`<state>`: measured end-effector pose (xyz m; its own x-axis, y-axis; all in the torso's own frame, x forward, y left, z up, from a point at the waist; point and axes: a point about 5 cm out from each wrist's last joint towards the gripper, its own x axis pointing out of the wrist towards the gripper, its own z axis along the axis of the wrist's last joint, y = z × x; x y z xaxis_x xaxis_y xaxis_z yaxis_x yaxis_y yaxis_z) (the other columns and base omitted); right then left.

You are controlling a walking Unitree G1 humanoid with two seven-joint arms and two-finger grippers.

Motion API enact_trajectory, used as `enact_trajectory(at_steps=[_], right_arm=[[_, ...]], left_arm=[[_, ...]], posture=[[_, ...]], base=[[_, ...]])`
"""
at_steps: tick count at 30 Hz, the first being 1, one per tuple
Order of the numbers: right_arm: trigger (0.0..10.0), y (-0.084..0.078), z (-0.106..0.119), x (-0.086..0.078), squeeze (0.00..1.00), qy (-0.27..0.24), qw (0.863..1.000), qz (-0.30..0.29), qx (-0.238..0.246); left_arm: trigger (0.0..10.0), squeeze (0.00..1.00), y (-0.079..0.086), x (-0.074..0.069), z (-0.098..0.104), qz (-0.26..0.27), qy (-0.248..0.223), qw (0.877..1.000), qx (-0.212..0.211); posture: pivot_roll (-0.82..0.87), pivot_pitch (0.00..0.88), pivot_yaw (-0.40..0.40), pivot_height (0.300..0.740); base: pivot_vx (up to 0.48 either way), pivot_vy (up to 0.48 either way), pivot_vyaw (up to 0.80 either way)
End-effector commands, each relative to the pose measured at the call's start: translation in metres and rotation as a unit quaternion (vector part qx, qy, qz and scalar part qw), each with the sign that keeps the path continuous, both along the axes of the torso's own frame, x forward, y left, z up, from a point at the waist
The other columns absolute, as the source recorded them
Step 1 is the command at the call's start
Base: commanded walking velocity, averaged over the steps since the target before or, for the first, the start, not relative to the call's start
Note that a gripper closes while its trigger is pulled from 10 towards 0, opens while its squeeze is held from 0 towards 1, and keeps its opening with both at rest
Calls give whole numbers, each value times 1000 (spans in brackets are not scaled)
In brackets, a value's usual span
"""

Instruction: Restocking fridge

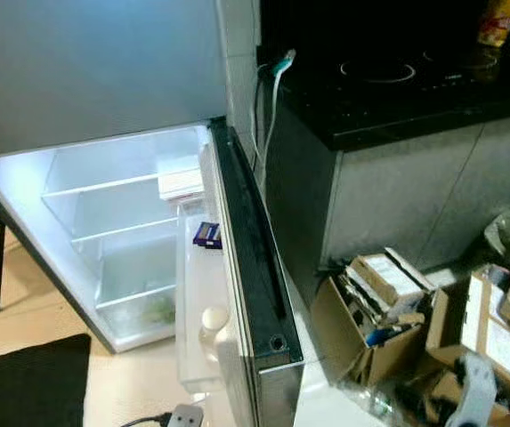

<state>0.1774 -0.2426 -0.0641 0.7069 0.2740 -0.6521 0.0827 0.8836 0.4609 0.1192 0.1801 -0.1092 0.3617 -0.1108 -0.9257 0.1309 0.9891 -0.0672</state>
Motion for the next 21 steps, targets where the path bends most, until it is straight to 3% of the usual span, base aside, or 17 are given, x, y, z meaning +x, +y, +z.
enact_trajectory(at_steps=[1,5,15,21], right_arm=[[10000,6,-6,-8,0,17,1000,17,5],[10000,12,-10,-14,0,27,999,27,9],[10000,16,-8,-7,0,21,999,33,7],[10000,14,-12,-16,0,36,999,18,3]], left_arm=[[10000,0,-2,-4,-2,-9,10,1000,1],[10000,0,-2,-3,-1,-11,9,1000,2],[10000,0,4,-3,-1,-12,9,1000,5],[10000,0,5,-4,-1,-6,10,1000,2]], posture=[[-39,0,-12,738],[-40,0,-7,738],[-42,0,-14,738],[-42,0,-16,738]], base=[[0,0,681],[0,0,684],[0,0,682],[0,0,684]])
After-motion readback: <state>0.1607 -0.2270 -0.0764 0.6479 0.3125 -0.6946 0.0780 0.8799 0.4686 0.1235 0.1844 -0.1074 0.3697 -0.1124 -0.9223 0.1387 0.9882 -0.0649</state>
